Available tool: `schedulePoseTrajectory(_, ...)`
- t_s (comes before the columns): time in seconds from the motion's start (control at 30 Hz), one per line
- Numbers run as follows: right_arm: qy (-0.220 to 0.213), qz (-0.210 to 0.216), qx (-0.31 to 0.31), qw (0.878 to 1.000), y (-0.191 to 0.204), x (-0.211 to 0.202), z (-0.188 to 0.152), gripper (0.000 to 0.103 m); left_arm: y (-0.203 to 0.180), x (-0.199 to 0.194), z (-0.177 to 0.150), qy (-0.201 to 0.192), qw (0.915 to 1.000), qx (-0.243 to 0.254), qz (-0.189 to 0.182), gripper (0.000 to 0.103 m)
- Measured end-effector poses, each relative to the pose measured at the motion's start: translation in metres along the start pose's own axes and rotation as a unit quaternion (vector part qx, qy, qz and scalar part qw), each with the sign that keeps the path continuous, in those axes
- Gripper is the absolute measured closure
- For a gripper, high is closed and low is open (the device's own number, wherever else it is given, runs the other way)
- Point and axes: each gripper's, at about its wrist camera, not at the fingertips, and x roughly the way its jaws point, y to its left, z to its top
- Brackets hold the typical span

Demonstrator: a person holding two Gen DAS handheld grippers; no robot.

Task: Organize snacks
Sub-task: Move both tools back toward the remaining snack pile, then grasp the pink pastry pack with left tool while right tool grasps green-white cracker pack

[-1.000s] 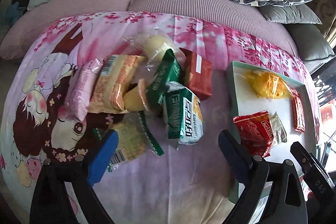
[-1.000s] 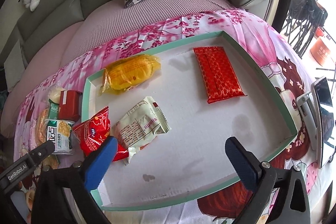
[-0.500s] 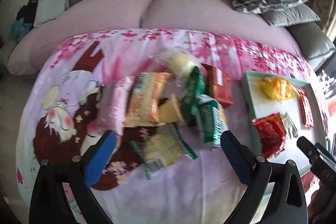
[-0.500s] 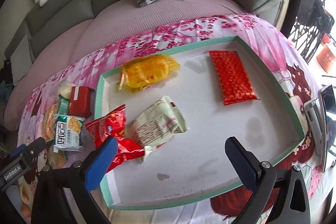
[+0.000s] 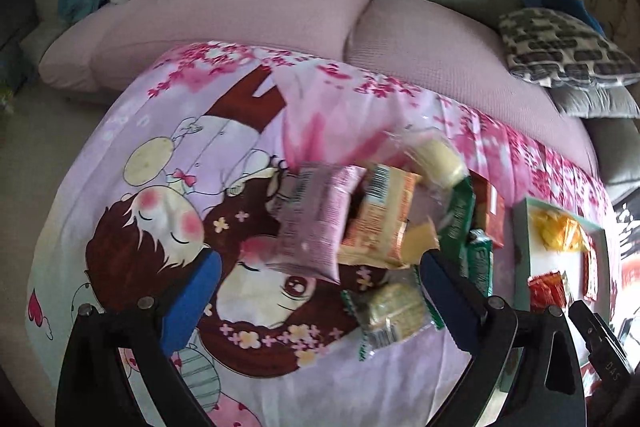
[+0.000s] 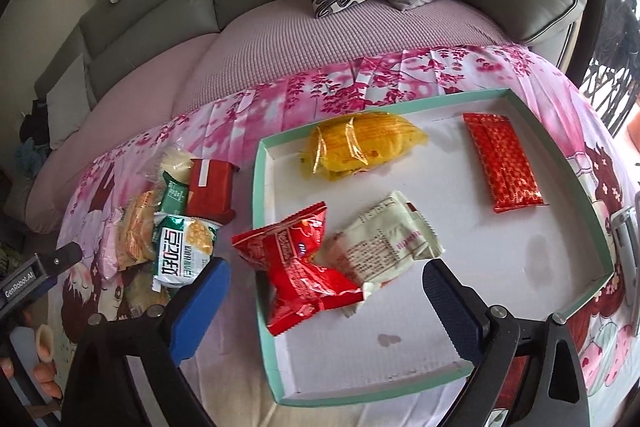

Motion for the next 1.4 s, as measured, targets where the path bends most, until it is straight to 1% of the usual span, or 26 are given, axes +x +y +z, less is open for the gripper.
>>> schedulePoseTrajectory(0.07,-0.002,-0.007,-0.009,1.000,0.009,0.001,0.004,0.012,0.009,0.004,0.003,0.004,0.9999,-0.012,0.002,0.003)
schedulePoseTrajectory(0.1,-0.004,-0.005,-0.012,1.000,0.013,0.002,0.006,0.013,0.013,0.006,0.006,0.005,0.9998,-0.017,0.002,0.003)
schedulePoseTrajectory(0.23,-0.001,0.013,-0.016,1.000,0.031,0.004,0.013,0.013,0.028,0.012,0.016,0.008,0.9993,-0.037,0.002,0.003)
schedulePoseTrajectory(0.37,0.007,0.030,-0.037,0.999,0.055,0.007,0.020,0.013,0.038,0.016,0.026,0.008,0.9987,-0.051,-0.003,0.003)
schedulePoseTrajectory(0.47,0.011,0.054,-0.049,0.997,0.073,0.008,0.029,0.013,0.038,0.022,0.033,0.011,0.9985,-0.050,-0.017,0.003)
schedulePoseTrajectory(0.57,0.017,0.077,-0.062,0.995,0.092,0.010,0.036,0.013,0.038,0.032,0.037,0.022,0.9973,-0.057,-0.041,0.003)
schedulePoseTrajectory(0.63,0.027,0.094,-0.067,0.993,0.102,0.015,0.039,0.017,0.037,0.042,0.037,0.035,0.9962,-0.061,-0.052,0.004)
schedulePoseTrajectory(0.67,0.036,0.100,-0.067,0.992,0.107,0.019,0.040,0.021,0.035,0.046,0.037,0.040,0.9960,-0.060,-0.053,0.004)
schedulePoseTrajectory(0.77,0.058,0.119,-0.068,0.989,0.118,0.030,0.038,0.026,0.032,0.056,0.035,0.050,0.9956,-0.057,-0.055,0.004)
schedulePoseTrajectory(0.8,0.066,0.121,-0.069,0.988,0.121,0.035,0.036,0.028,0.032,0.058,0.034,0.052,0.9954,-0.057,-0.056,0.004)
schedulePoseTrajectory(0.93,0.099,0.125,-0.071,0.985,0.126,0.056,0.026,0.031,0.032,0.070,0.032,0.063,0.9944,-0.057,-0.063,0.004)
schedulePoseTrajectory(1.03,0.122,0.118,-0.064,0.983,0.123,0.072,0.020,0.035,0.031,0.080,0.030,0.073,0.9935,-0.057,-0.066,0.010)
schedulePoseTrajectory(1.1,0.132,0.118,-0.058,0.982,0.120,0.081,0.017,0.038,0.031,0.086,0.029,0.081,0.9929,-0.057,-0.066,0.021)
schedulePoseTrajectory(1.2,0.136,0.104,-0.057,0.984,0.117,0.089,0.014,0.041,0.033,0.092,0.029,0.086,0.9914,-0.066,-0.073,0.027)
schedulePoseTrajectory(1.33,0.141,0.104,-0.048,0.983,0.110,0.096,0.014,0.042,0.031,0.099,0.026,0.097,0.9914,-0.062,-0.063,0.035)
schedulePoseTrajectory(1.4,0.151,0.106,-0.043,0.982,0.107,0.102,0.012,0.043,0.029,0.101,0.025,0.098,0.9922,-0.056,-0.053,0.042)
